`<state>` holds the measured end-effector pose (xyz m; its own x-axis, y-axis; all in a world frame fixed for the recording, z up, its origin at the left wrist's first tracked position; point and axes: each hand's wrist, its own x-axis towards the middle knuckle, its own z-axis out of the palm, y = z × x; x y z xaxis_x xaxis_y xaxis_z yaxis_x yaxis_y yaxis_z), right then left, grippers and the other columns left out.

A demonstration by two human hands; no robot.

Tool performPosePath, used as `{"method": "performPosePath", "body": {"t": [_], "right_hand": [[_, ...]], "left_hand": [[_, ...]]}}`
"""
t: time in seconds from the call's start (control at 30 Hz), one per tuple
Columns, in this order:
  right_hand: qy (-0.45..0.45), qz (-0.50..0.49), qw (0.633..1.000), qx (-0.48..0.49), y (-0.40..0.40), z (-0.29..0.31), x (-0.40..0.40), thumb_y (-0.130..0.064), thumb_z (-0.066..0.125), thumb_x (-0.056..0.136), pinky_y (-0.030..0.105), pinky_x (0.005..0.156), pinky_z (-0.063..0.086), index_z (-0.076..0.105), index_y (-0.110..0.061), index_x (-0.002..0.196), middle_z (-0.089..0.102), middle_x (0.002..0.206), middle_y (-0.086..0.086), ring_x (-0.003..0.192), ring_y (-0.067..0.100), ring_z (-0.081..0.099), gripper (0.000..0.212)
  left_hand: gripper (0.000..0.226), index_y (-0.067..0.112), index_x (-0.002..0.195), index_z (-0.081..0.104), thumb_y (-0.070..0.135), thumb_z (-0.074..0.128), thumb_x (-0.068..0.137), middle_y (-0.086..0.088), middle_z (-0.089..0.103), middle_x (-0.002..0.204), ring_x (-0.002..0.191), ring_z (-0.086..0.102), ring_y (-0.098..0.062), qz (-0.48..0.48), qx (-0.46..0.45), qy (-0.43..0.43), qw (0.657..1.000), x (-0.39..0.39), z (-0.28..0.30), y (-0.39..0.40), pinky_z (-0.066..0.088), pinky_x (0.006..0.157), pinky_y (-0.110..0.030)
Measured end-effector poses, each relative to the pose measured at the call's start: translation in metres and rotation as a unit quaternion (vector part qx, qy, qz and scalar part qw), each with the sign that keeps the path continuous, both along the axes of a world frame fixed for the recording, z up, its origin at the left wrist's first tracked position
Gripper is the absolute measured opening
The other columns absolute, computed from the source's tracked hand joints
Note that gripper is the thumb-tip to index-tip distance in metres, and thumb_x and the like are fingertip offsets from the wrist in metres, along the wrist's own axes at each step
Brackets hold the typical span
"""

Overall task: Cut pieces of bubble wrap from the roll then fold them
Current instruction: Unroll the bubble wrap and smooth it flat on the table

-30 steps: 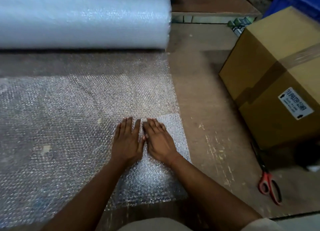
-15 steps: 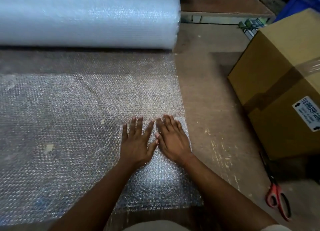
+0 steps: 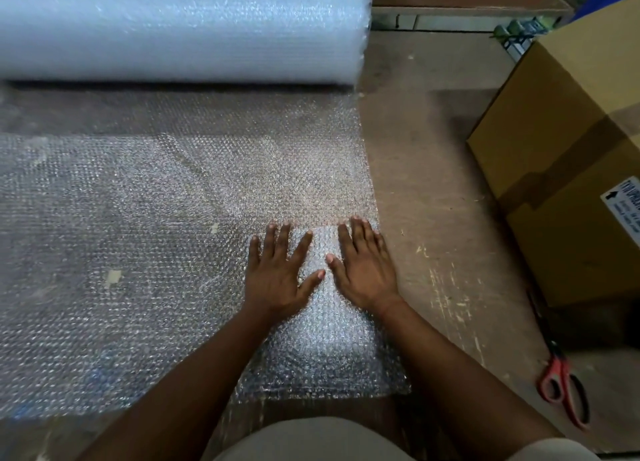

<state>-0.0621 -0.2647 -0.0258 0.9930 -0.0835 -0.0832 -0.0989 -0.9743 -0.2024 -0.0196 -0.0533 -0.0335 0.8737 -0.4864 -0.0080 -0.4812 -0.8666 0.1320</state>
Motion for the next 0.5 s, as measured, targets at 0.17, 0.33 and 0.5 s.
{"method": "performPosePath", "body": {"t": [0.17, 0.33, 0.5], "right_hand": [[0.015, 0.006, 1.000, 0.004, -0.001, 0.004, 0.002, -0.066, 0.012, 0.109, 0.045, 0.130, -0.013, -0.006, -0.021, 0.170, -0.011, 0.178, 0.010, 0.164, 0.027, -0.014, 0.078], [-0.024, 0.039, 0.998, 0.034, 0.016, 0.022, -0.021, -0.051, 0.026, 0.112, 0.043, 0.130, -0.007, 0.006, -0.013, 0.171, 0.000, 0.177, 0.018, 0.164, 0.033, -0.003, 0.072], [-0.023, 0.062, 0.997, 0.027, 0.030, 0.008, -0.058, -0.045, 0.028, 0.112, 0.052, 0.133, 0.009, 0.013, -0.013, 0.170, 0.008, 0.177, 0.016, 0.165, 0.031, 0.000, 0.068]], "left_hand": [[0.085, 0.039, 0.170, -0.008, 0.083, 0.013, 0.101, -0.011, -0.012, 0.179, 0.164, -0.020, -0.032, 0.006, -0.002, 0.015, 1.000, -0.001, 0.001, 0.000, -0.004, 0.131, -0.060], [0.087, 0.027, 0.172, -0.005, 0.078, 0.013, 0.104, -0.015, -0.008, 0.178, 0.164, -0.017, -0.035, 0.006, -0.006, -0.006, 1.000, -0.016, 0.012, 0.005, -0.002, 0.132, -0.059], [0.083, 0.027, 0.172, -0.002, 0.074, 0.015, 0.106, -0.014, -0.009, 0.178, 0.165, -0.015, -0.034, -0.028, 0.003, -0.001, 1.000, -0.048, 0.001, 0.015, 0.006, 0.132, -0.060]]}}
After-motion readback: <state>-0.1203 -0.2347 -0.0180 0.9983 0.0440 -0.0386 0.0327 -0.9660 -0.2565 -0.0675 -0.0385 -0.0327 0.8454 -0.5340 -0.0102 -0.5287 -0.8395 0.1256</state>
